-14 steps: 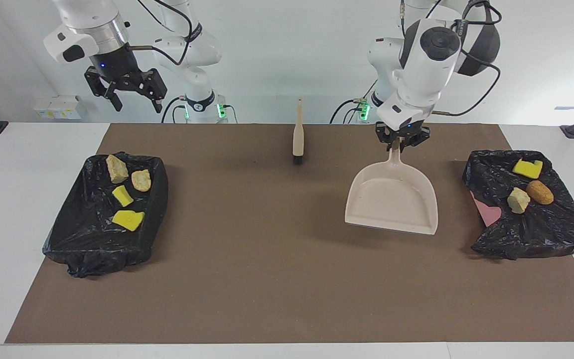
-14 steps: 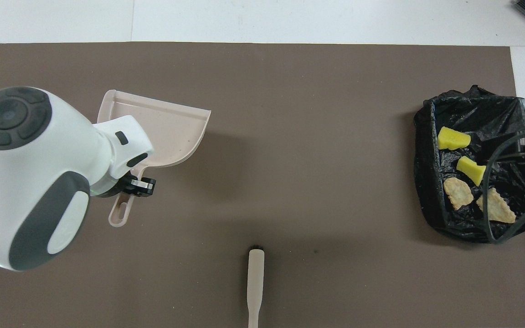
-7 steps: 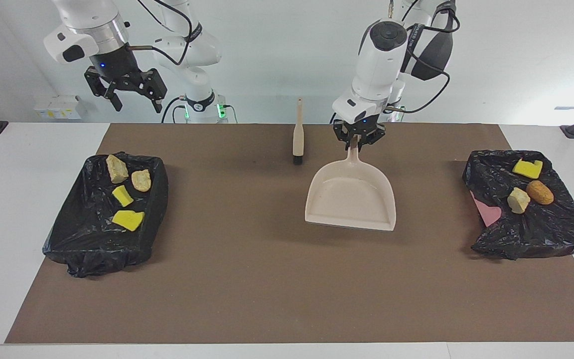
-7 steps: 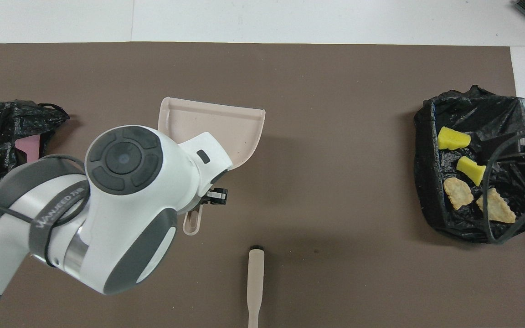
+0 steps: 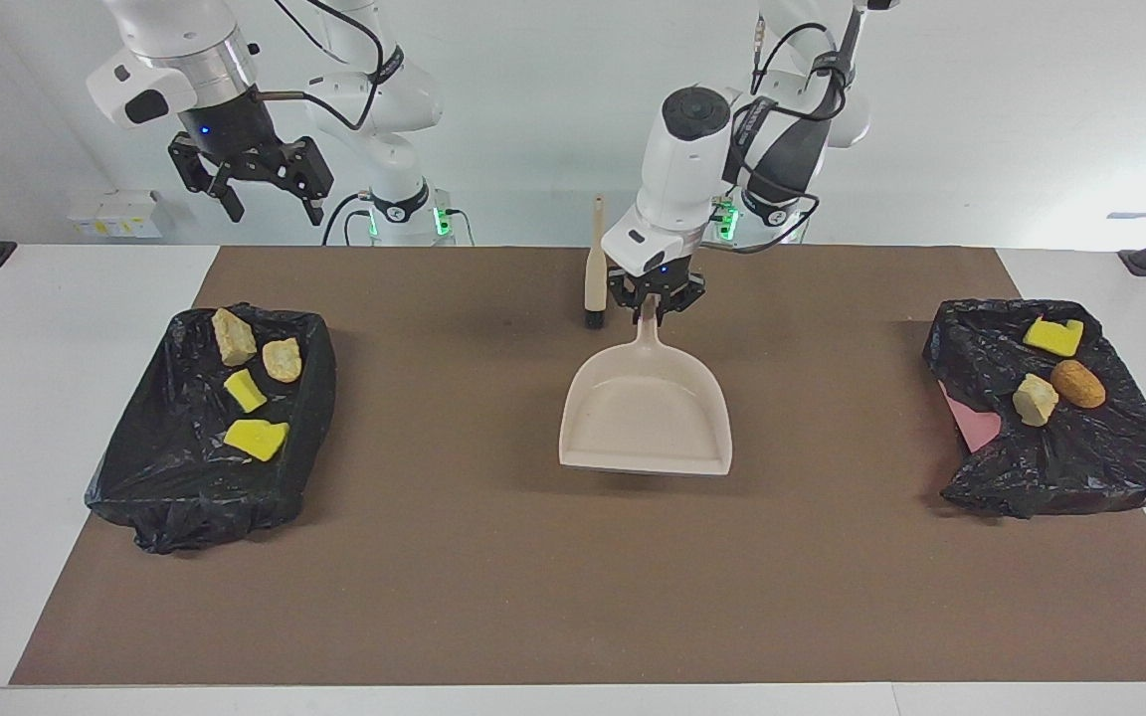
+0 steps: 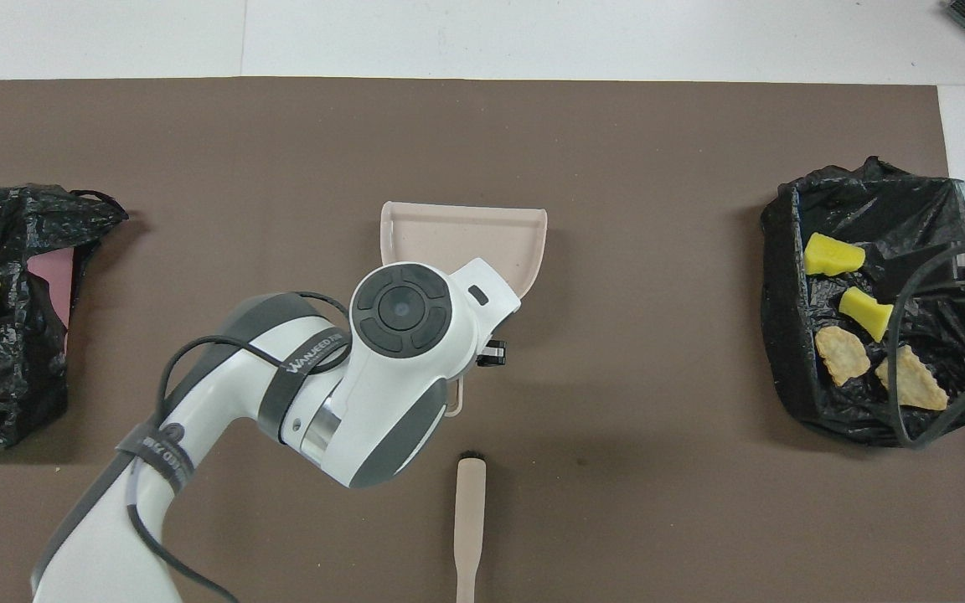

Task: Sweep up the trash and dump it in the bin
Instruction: 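Bring the empty dustpan back to the table center with the left gripper, then lower the dustpan onto the table and open the left gripper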

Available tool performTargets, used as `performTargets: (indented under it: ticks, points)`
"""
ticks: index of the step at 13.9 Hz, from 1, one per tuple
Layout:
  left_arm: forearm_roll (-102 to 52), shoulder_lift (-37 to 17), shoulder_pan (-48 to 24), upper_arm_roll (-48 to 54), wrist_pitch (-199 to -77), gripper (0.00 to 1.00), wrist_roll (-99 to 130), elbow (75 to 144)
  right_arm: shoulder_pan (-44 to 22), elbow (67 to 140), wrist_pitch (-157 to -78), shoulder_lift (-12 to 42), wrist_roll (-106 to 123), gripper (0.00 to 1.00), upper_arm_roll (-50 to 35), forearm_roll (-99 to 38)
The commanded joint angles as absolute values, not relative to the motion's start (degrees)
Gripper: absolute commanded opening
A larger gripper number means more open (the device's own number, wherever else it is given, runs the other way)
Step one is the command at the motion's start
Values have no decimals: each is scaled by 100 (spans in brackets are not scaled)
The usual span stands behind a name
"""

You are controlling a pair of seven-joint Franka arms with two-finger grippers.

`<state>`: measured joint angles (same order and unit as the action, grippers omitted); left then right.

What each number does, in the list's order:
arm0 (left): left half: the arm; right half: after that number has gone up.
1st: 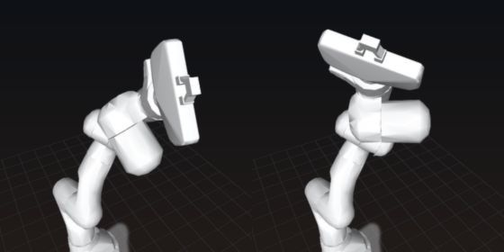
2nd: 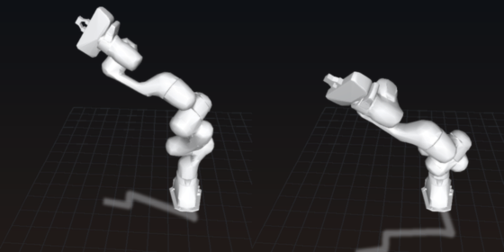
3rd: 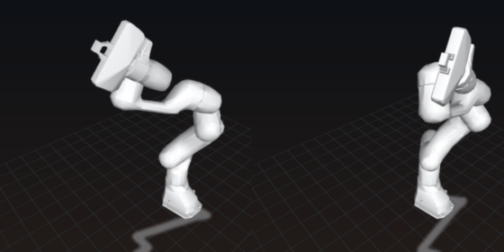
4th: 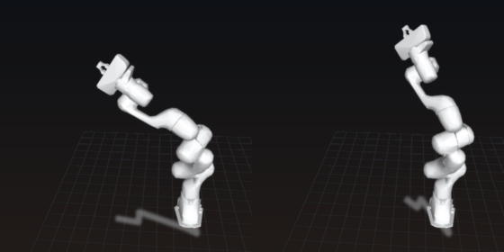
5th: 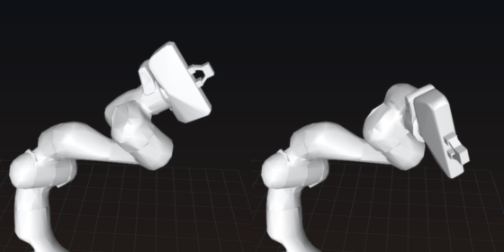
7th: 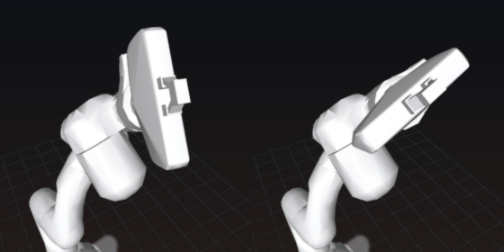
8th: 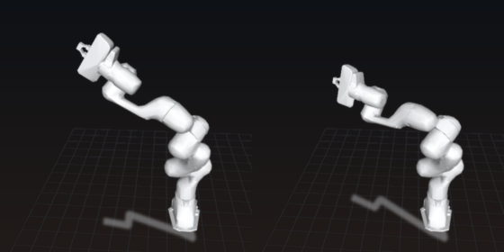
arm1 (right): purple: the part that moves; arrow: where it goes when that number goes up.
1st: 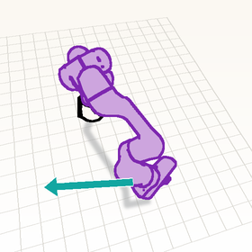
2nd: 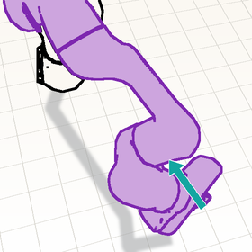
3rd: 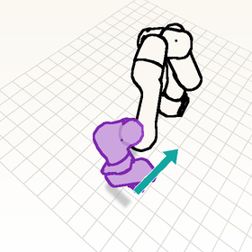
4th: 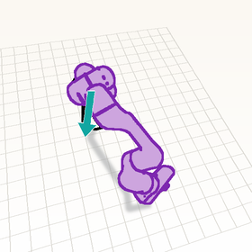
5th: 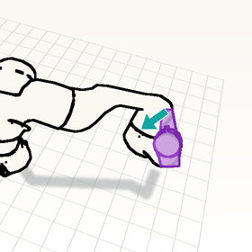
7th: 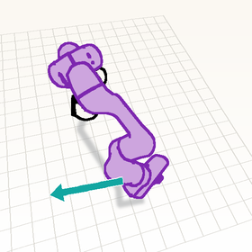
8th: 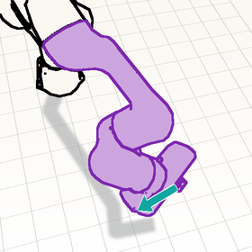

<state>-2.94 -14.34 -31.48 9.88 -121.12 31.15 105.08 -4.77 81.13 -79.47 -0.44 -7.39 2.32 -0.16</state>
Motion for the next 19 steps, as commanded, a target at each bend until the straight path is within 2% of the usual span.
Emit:
performTargets:
  ticks: [1,4,5,6,7,9,13,19]
  points:
    - [-369,-1703,-3453,949,-12436,0,3383,10512,-396,8095,-7910,-70,-589,100,220,-62]
    - [-308,-1837,-3542,941,-12515,1,3542,10512,-396,8104,-7901,-88,-589,100,220,-62]
    - [-334,-1837,-3464,949,-12490,24,3559,10494,-396,8104,-7910,-97,-589,100,220,-62]
    - [-343,-1785,-3437,949,-12359,71,3568,10512,-396,8104,-7910,-88,-589,100,220,-70]
    - [-343,-1688,-3437,941,-12105,100,3499,10520,-396,8104,-7901,-88,-589,100,220,-62]
    - [-343,-1495,-3410,871,-11910,100,3498,10520,-396,8104,-7901,-88,-589,100,220,-62]
    - [-316,-1143,-2779,870,-11391,100,3507,10485,-396,8104,-7910,-88,-589,100,228,-70]
    - [-299,-1055,-1592,879,-11478,100,3472,10187,-396,8104,-7866,-97,-589,100,229,-62]
